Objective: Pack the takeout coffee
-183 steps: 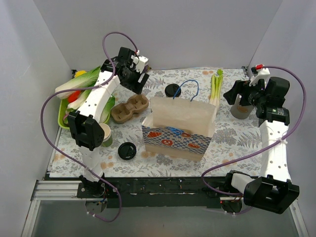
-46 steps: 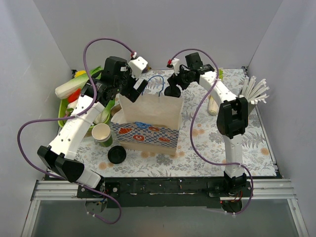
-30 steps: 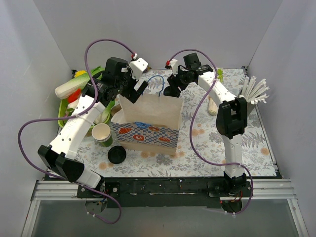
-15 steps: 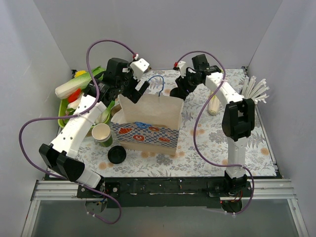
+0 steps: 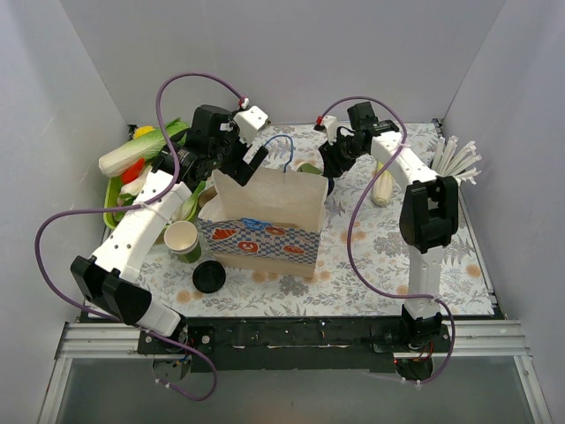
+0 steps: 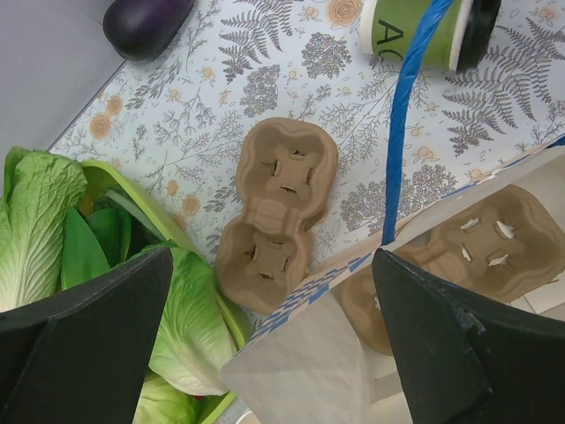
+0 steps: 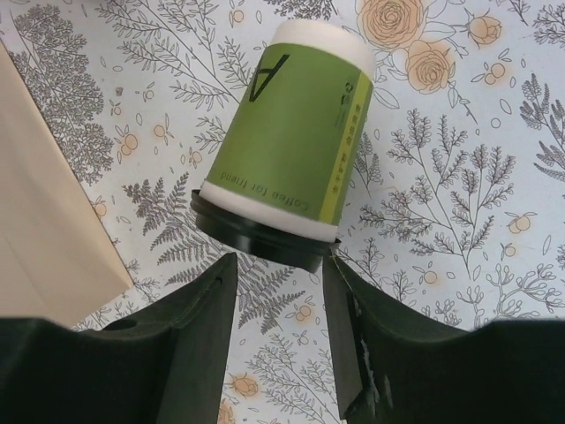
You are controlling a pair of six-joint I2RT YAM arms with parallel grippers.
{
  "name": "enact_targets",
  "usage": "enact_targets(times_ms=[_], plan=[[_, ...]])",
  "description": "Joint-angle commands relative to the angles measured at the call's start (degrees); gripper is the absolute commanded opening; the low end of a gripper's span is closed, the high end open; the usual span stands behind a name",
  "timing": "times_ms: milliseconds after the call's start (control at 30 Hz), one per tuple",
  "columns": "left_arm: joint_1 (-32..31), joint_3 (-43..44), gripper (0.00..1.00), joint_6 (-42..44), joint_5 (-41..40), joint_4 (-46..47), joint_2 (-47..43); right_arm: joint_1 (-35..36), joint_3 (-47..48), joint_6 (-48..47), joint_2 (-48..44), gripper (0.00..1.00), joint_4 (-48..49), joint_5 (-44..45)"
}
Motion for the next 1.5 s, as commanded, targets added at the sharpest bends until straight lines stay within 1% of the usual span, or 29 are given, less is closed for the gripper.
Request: enact_targets(times_ms=[0,100,200,267,333,400,500,567,700,867,967,1167,1300,1467], plan=[[0.30,-0.51,0.98,-0.37,0.26,0.83,-1.32,-0.10,0.21,-1.11,-1.00,0.50,-0.46,-2.61],[0.30,-0.60,0.98,-0.28,0.17,0.83,-1.41,-0.18,-0.23,-1.55,-1.18,0.49,-0.72,-3.48],[0.30,-0.60,0.98,-0.02,0.26,0.65,-1.49,-1.23,0.38,-4.70,-1.27,0.51,-2.38,-7.79],[0.30,-0.69,0.98,0.07,0.26,0.22,-1.67,-2.02,2.13,-8.83,-1.09,0.52,-3.79,-9.11],[0.30,-1.12,0.98,0.60,0.26,0.04,-2.11,-2.12,3.01,-14.08,-1.09,0.54,-5.55,-8.33],[0.30,-1.83,0.98,0.69,0.44,0.04,-2.46,-2.20,2.67,-17.62,-1.35,0.58,-5.91,-7.27],[0.39,-1.75,0.98,0.69,0.87,-0.14,-2.37,-2.29,1.17,-23.42,-1.71,0.63,-4.94,-6.66],[0.30,-1.31,0.98,0.43,1.31,-0.57,-1.94,-2.20,1.26,-27.01,-0.83,0.64,-3.80,-5.69],[0.30,-0.78,0.98,0.51,0.96,-0.84,-1.84,-2.20,2.31,-31.94,1.19,0.65,-2.39,-4.19],[0.30,-1.13,0.98,0.60,0.61,-1.37,-2.29,-2.03,3.98,-34.59,4.09,0.66,-0.11,-2.26],[0.30,-1.39,0.98,0.69,0.26,-1.37,-2.63,-2.03,4.25,-35.91,4.97,0.65,0.59,-0.86],[0.30,-1.83,0.98,0.69,0.17,-1.19,-2.64,-1.68,1.44,-39.60,5.06,0.62,2.88,3.19],[0.30,-2.01,0.98,0.60,0.17,-0.84,-2.29,-1.68,-2.07,-39.78,3.40,0.55,5.95,4.33],[0.47,-2.36,0.98,0.69,0.44,-0.23,-2.11,-0.80,-9.36,-40.22,-0.21,0.43,12.71,6.79]])
